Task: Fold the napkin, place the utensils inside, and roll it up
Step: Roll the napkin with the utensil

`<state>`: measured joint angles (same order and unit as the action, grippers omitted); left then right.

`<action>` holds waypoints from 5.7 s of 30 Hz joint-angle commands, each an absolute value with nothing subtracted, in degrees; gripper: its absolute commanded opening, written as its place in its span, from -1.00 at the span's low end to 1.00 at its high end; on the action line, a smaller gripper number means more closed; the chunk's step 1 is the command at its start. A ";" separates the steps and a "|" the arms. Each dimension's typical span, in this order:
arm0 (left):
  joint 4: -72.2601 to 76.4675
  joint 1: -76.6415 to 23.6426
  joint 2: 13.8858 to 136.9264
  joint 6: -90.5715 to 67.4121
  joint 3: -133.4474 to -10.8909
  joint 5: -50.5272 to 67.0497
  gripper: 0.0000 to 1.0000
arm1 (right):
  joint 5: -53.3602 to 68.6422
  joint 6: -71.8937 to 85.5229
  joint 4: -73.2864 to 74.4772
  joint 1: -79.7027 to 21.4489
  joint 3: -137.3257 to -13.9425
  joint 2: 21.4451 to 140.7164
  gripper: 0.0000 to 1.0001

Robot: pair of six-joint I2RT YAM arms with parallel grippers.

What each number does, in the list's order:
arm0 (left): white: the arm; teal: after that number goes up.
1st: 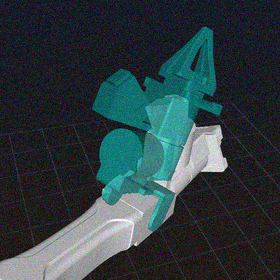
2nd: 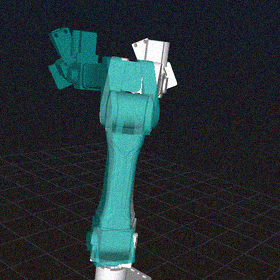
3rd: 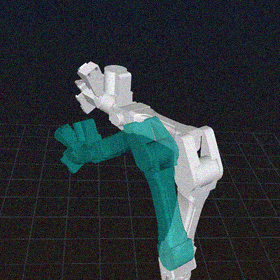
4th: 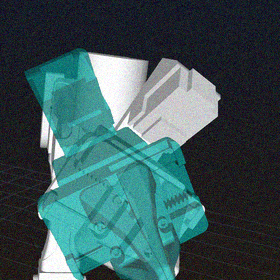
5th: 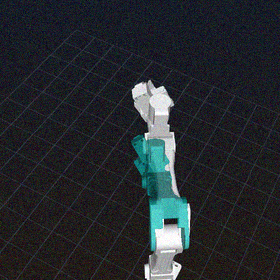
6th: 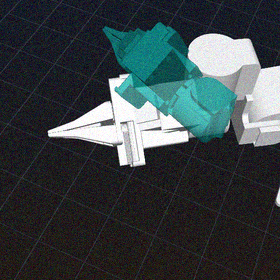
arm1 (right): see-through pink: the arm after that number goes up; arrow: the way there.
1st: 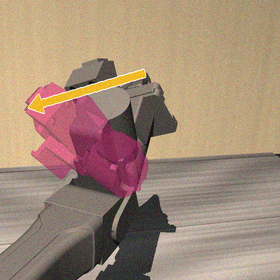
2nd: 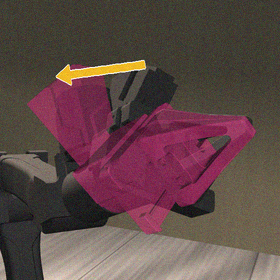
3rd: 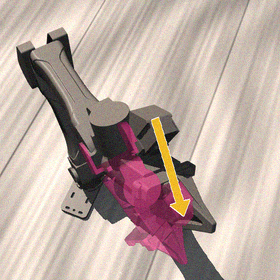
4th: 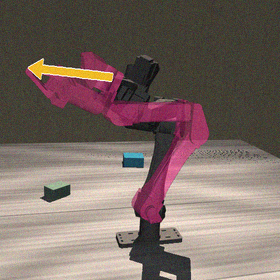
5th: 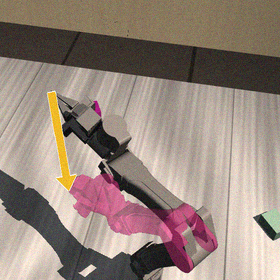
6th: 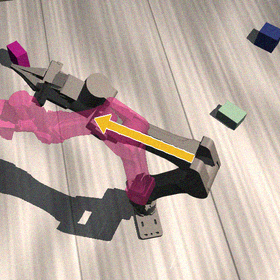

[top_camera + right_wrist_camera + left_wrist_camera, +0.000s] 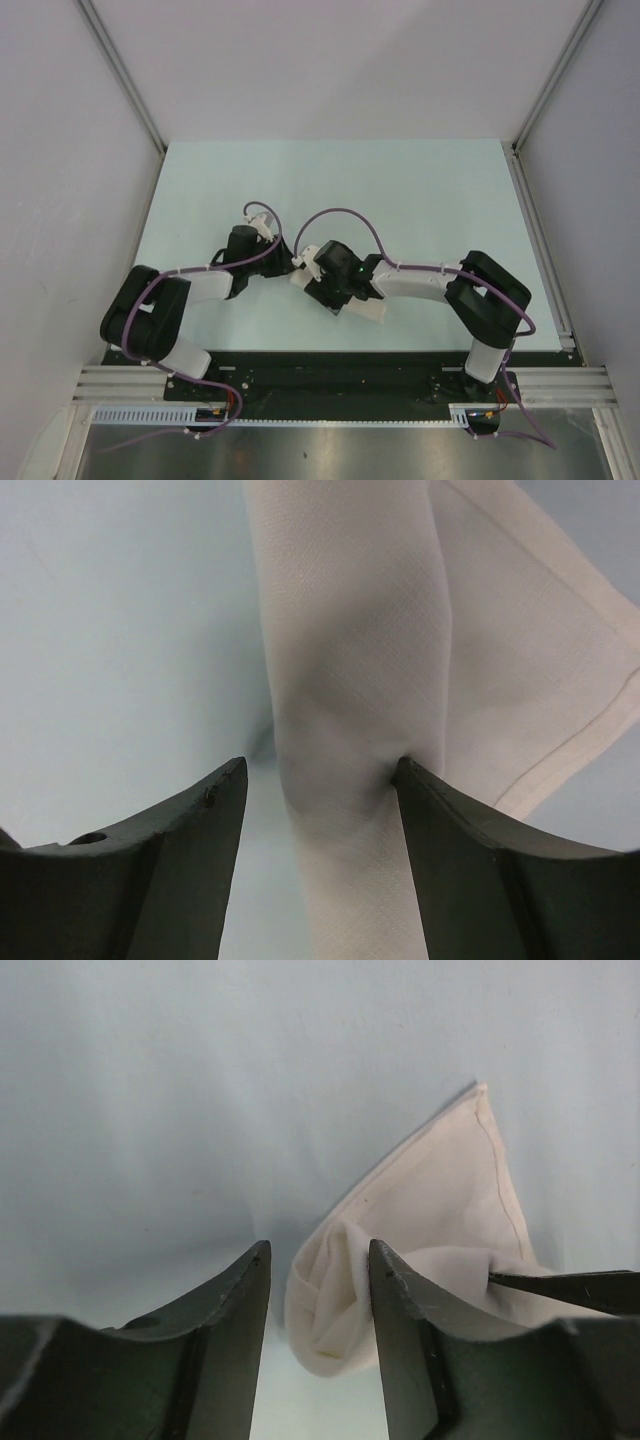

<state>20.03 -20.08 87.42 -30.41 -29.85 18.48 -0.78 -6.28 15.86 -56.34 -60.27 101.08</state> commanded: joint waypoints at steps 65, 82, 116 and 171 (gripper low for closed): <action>37.01 -17.84 89.65 -35.24 -24.69 25.49 -0.89 | 25.88 -1.84 28.40 -40.60 -77.00 102.85 0.22; 31.38 -17.75 91.32 -36.21 -28.04 24.43 -0.92 | -4.48 -8.52 18.99 -57.65 -69.70 100.54 0.27; 30.85 -16.35 81.13 -34.54 -25.23 22.76 0.23 | 14.48 -6.68 20.04 -47.29 -69.52 111.36 0.00; 35.07 -16.44 93.43 -37.18 -30.06 28.21 -0.98 | 0.01 -6.32 20.48 -53.69 -71.02 99.84 0.31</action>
<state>35.05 -16.71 92.75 -36.56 -27.79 29.71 10.72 -3.60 21.43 -50.85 -72.62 98.32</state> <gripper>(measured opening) 0.067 0.654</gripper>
